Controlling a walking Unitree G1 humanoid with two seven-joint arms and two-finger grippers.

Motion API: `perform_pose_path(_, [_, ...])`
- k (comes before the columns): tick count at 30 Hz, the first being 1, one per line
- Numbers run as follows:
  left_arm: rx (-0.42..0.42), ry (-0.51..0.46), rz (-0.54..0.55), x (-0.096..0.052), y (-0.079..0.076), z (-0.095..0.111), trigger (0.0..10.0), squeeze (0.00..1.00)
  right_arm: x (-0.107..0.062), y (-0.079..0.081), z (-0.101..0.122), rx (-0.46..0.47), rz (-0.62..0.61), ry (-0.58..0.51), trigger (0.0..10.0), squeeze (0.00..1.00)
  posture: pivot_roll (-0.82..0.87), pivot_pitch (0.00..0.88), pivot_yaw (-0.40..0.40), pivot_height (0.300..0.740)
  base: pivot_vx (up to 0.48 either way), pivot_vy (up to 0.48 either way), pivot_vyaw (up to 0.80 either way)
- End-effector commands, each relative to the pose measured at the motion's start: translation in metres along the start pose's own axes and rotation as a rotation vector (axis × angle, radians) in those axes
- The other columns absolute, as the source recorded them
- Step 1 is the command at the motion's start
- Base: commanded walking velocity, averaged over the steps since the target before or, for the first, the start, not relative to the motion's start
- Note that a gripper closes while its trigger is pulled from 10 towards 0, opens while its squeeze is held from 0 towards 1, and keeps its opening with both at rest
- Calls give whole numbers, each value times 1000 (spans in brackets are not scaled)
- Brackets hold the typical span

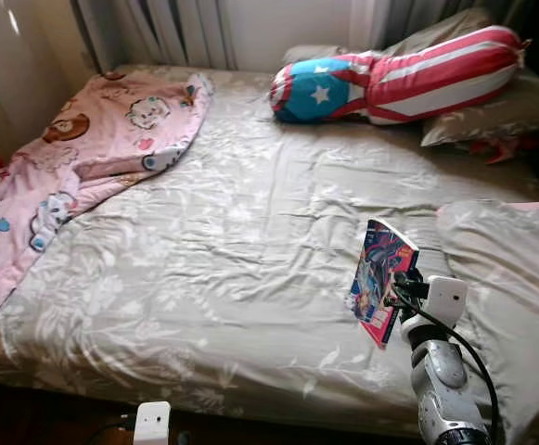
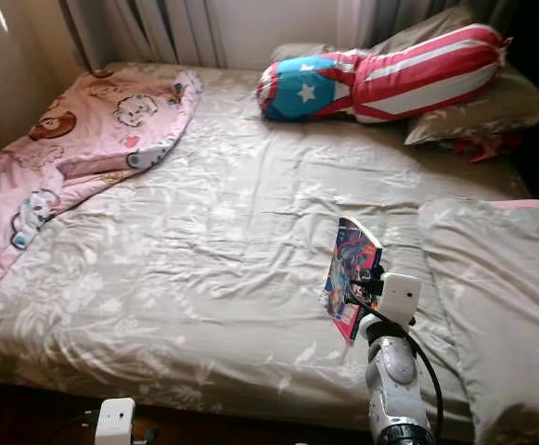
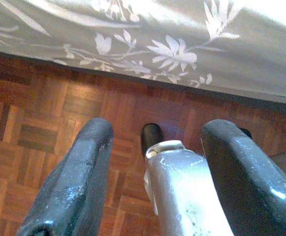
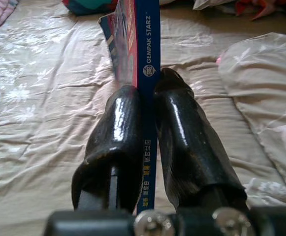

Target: Clean up the room

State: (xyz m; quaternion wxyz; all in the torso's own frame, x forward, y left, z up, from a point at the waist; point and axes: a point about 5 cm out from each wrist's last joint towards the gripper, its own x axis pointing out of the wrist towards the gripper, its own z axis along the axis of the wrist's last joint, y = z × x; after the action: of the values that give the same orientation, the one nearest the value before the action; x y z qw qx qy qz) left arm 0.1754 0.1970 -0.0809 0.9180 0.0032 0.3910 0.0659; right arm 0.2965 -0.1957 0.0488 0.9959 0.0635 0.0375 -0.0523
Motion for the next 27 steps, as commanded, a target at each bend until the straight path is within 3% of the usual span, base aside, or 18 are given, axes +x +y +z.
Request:
perform_pose_path(1, [5, 26, 14, -3, 7, -9, 10000, 0, 2, 4, 7, 12, 4, -34, 10000, 0, -76, 149, -40, 729, 0, 0, 0])
perform_pose_path(7, [15, 28, 14, -3, 7, -9, 10000, 0, 3, 4, 5, 14, 2, -14, 10000, 0, -78, 150, -40, 729, 0, -364, -375])
perform_pose_path(14, [4, 32, 18, -4, 6, -11, 10000, 0, 3, 6, 5, 14, 13, -15, 10000, 0, -77, 152, -40, 729, 0, 0, -736])
perform_pose_path(27, [-9, 29, 27, -4, 9, -12, 10000, 0, 3, 11, 3, 18, 44, -13, 10000, 0, -77, 155, -40, 729, 0, 0, 0])
